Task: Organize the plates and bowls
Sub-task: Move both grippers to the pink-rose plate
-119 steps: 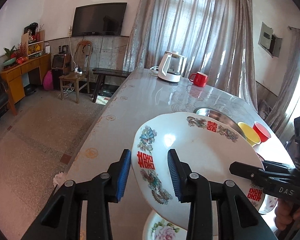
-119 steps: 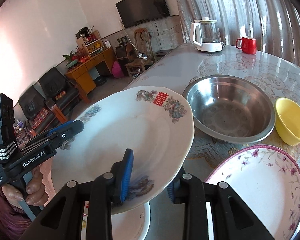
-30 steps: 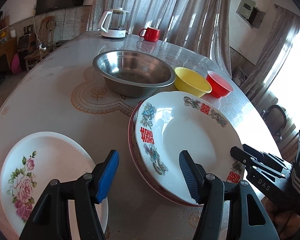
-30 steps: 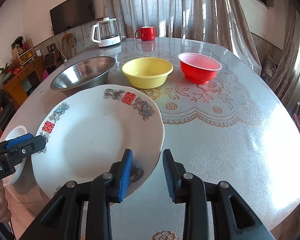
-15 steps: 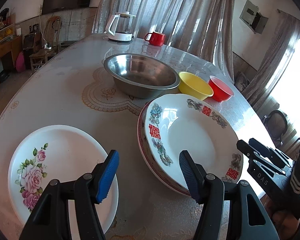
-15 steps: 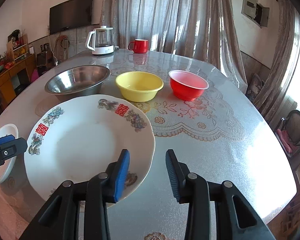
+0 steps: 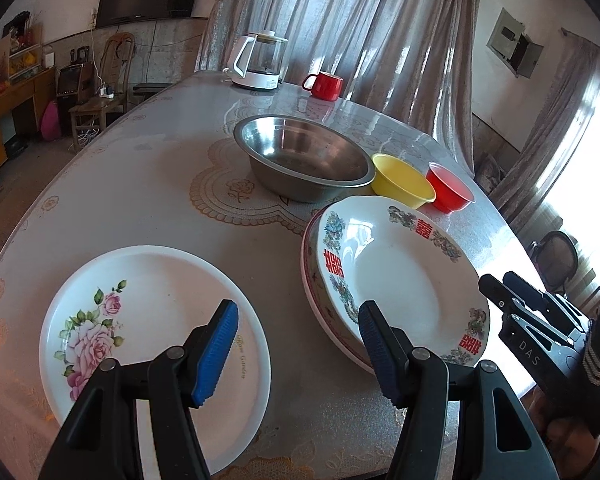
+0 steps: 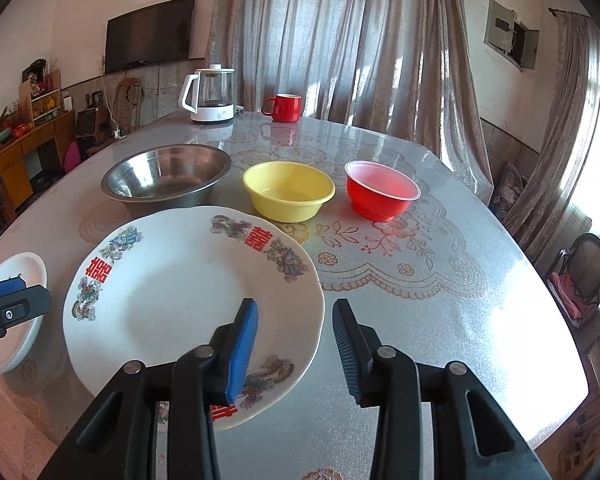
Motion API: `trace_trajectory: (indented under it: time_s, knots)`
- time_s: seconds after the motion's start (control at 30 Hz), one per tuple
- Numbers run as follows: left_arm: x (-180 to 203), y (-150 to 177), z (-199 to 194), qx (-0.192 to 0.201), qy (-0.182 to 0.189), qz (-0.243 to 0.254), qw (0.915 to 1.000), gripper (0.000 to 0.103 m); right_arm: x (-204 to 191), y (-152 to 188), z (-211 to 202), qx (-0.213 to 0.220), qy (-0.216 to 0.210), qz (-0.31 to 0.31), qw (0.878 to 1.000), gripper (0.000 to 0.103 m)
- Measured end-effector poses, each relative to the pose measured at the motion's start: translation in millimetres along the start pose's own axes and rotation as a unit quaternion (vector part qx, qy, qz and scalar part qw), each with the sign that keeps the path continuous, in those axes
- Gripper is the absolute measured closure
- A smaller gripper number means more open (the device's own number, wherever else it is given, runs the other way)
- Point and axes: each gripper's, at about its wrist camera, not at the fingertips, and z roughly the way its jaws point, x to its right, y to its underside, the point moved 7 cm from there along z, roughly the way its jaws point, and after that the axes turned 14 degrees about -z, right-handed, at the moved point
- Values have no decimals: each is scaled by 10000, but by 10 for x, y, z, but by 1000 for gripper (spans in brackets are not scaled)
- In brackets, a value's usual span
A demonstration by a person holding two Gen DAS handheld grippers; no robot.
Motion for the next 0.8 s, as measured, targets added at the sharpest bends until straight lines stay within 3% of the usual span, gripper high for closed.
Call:
trace_trajectory:
  time_s: [0.8]
  knots:
    - [-689,-157,-288,393,-355,-634,9966,41,-842,-219,-124,227,-751,-748,9941,64]
